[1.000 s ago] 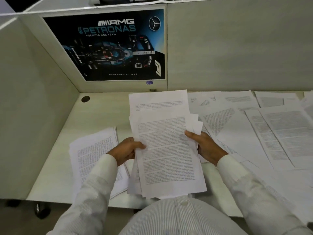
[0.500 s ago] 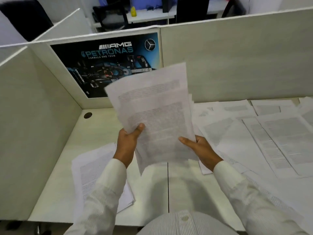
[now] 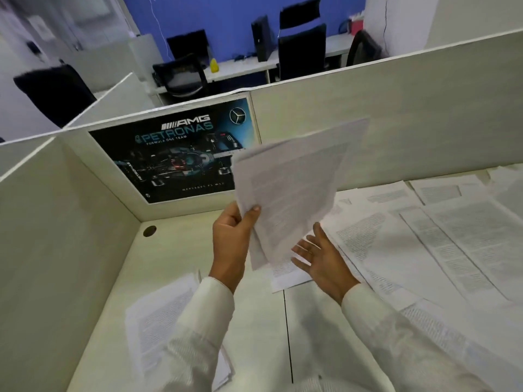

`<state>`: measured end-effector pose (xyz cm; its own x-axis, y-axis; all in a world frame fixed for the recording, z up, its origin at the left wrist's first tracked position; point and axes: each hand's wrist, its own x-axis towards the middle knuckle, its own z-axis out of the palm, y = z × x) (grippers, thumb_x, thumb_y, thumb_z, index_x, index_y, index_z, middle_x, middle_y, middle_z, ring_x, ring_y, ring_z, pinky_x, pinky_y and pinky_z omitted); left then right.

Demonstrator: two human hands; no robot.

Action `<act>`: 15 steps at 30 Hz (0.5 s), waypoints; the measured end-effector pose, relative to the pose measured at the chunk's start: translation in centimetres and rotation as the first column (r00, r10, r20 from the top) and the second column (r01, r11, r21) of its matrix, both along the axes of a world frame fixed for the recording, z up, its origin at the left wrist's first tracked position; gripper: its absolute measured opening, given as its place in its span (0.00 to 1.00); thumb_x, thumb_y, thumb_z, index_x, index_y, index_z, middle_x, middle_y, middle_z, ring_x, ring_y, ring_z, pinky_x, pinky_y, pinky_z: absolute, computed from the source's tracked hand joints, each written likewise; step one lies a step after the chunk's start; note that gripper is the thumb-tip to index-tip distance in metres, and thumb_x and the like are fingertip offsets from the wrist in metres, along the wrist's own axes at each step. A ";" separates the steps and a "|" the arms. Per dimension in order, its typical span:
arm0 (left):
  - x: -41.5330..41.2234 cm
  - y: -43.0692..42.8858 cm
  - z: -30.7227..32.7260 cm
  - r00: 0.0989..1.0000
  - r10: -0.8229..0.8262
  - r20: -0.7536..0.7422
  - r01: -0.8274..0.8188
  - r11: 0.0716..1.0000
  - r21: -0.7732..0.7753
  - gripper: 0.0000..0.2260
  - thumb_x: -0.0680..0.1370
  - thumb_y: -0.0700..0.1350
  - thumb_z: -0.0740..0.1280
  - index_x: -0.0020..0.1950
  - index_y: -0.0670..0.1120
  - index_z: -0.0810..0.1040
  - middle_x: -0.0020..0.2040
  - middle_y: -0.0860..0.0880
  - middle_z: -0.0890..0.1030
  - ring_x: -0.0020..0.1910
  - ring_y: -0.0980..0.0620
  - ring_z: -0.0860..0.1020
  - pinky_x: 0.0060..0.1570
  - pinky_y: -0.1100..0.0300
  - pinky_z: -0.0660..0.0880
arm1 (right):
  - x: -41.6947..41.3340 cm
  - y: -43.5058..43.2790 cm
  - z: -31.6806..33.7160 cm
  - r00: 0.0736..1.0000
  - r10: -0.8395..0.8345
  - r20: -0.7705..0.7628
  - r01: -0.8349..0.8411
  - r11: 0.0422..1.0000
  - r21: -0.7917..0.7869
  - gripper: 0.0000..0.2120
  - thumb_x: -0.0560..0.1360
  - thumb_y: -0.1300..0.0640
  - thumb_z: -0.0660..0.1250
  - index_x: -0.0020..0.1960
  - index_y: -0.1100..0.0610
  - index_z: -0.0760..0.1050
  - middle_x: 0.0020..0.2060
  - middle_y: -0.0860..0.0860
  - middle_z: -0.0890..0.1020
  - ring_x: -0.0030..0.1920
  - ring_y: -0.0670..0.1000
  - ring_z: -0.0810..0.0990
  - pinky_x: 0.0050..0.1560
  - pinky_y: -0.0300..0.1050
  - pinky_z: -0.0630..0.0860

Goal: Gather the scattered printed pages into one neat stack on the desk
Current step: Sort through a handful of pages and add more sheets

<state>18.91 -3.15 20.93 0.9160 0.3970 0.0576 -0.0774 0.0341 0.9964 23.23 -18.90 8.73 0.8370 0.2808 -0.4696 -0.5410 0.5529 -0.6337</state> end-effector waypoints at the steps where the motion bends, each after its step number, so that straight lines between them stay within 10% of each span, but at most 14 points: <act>1: 0.0 -0.3 -0.1 1.000 -0.009 -0.011 0.009 0.999 0.043 0.05 0.78 0.44 0.69 0.53 0.52 0.81 0.46 0.55 0.86 0.47 0.51 0.84 0.46 0.56 0.82 | 0.1 -0.3 0.2 1.000 -0.014 0.019 0.014 1.000 -0.001 0.33 0.67 0.37 0.71 0.64 0.56 0.74 0.60 0.59 0.81 0.61 0.58 0.80 0.66 0.58 0.75; 7: 0.4 -1.5 -0.1 0.997 0.062 0.042 -0.063 0.998 0.029 0.06 0.81 0.46 0.65 0.55 0.53 0.79 0.47 0.56 0.85 0.45 0.53 0.84 0.41 0.60 0.82 | 0.0 -1.1 0.1 0.996 -0.085 0.029 0.083 0.994 0.067 0.21 0.72 0.44 0.73 0.62 0.48 0.77 0.58 0.55 0.83 0.60 0.56 0.81 0.59 0.56 0.79; 15: 0.9 -1.7 -0.2 0.988 0.155 0.013 -0.146 0.951 -0.274 0.08 0.81 0.40 0.66 0.54 0.54 0.79 0.45 0.56 0.86 0.46 0.54 0.84 0.49 0.54 0.81 | -0.8 -1.5 -0.3 0.998 0.011 -0.057 -0.006 0.996 0.085 0.28 0.72 0.41 0.72 0.68 0.52 0.73 0.59 0.57 0.83 0.61 0.57 0.80 0.62 0.60 0.77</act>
